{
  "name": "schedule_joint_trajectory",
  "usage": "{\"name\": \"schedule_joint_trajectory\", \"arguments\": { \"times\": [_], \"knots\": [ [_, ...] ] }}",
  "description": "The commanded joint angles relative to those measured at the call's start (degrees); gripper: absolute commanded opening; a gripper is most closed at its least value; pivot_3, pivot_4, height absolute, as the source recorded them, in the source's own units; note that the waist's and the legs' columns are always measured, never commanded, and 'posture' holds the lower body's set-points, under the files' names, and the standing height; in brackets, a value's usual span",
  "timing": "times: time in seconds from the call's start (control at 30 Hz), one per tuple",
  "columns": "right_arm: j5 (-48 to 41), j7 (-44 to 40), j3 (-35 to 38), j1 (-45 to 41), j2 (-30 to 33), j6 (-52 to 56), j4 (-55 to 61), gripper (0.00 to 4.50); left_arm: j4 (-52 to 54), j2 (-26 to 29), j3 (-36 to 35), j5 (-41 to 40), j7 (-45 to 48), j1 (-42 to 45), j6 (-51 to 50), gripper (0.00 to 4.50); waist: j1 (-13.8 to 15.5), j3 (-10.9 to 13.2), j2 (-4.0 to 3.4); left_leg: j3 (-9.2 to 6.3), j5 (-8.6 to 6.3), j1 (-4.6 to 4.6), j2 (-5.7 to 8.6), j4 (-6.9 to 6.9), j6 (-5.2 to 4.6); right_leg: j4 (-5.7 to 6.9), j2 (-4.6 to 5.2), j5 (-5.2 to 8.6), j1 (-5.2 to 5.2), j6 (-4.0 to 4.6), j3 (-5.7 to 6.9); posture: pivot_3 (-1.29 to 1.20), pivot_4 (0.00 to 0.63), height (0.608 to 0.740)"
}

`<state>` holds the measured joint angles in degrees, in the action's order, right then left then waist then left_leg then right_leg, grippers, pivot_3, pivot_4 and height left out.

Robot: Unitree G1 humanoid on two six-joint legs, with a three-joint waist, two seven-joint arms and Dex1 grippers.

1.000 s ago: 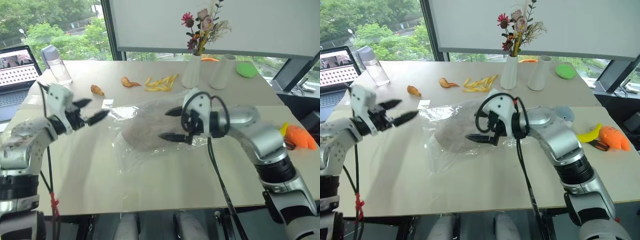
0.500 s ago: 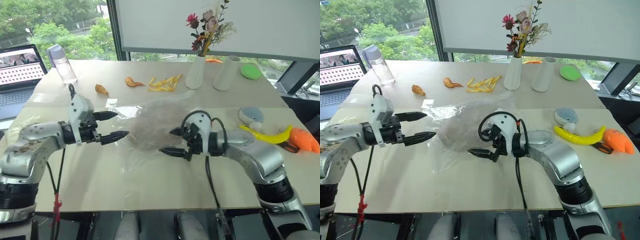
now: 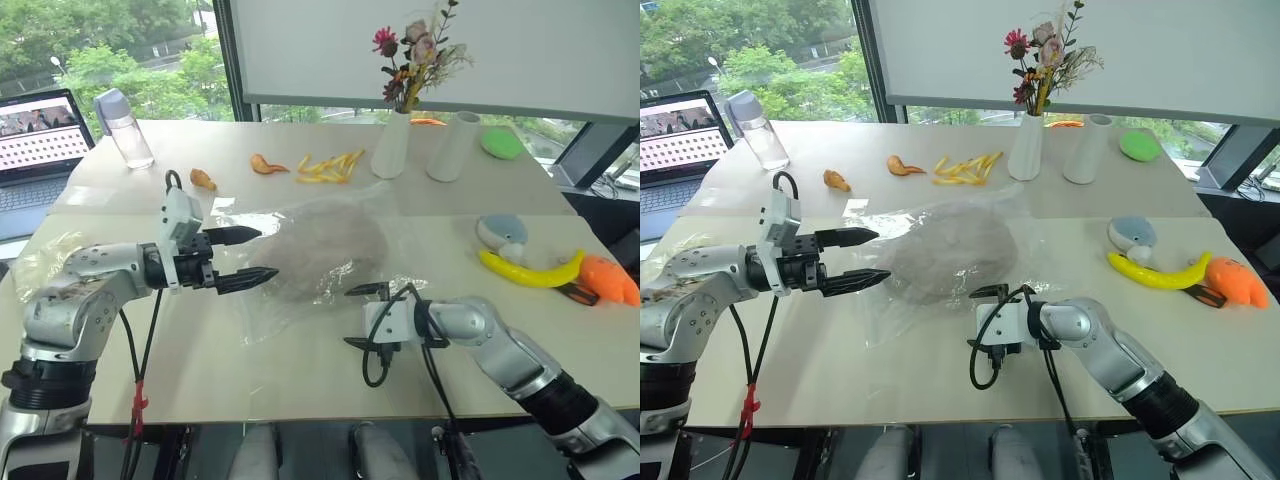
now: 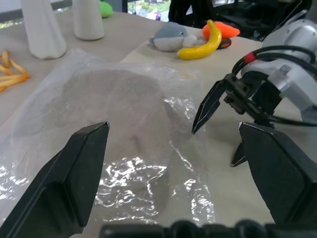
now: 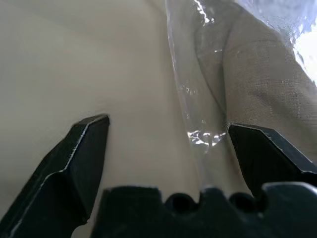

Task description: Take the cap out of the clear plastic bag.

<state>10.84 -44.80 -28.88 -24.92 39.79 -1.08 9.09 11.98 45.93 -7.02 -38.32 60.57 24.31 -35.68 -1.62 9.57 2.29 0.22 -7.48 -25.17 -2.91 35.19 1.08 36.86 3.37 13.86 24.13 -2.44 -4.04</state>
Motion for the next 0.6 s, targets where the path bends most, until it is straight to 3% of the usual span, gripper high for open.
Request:
{"name": "schedule_joint_trajectory", "arguments": {
  "times": [0.03,0.2,0.3,0.6],
  "knots": [
    [5.7,5.5,1.4,-3.7,-2.9,-3.8,-5.9,4.5,2.0,1.0,-1.6,-0.3,-0.6,-0.2,-0.3,4.49,-0.2,0.0,0.0,0.0,0.0,0.0,0.0,0.0,0.0,0.01,0.0,-0.02,0.02,0.02,0.0,0.0,0.15,0.74],
    [12.3,12.9,1.1,-11.3,-8.5,-8.5,-17.6,4.5,3.4,0.2,-2.9,-1.5,-2.2,-0.5,-0.7,4.49,-0.6,0.0,0.0,0.0,0.01,-0.03,0.01,0.01,0.0,0.04,0.01,-0.07,0.05,0.03,0.0,0.0,0.15,0.74],
    [15.1,15.5,0.3,-13.4,-10.8,-10.3,-23.1,4.5,4.2,-0.1,-3.3,-2.2,-3.1,-0.5,-1.3,4.49,-0.7,0.0,0.0,-0.02,0.0,-0.03,0.02,-0.13,0.0,0.04,0.0,-0.21,0.06,-0.25,-0.01,0.0,0.15,0.74],
    [21.1,21.7,-3.0,-18.3,-17.6,-16.3,-42.3,4.5,5.7,-0.5,-3.5,-2.3,-5.1,-1.1,-1.6,4.49,-1.6,0.0,0.02,-0.08,0.01,0.28,0.03,-0.12,-0.01,0.13,-0.03,-0.26,-0.18,-0.05,0.0,0.0,0.15,0.74]
  ]
}}
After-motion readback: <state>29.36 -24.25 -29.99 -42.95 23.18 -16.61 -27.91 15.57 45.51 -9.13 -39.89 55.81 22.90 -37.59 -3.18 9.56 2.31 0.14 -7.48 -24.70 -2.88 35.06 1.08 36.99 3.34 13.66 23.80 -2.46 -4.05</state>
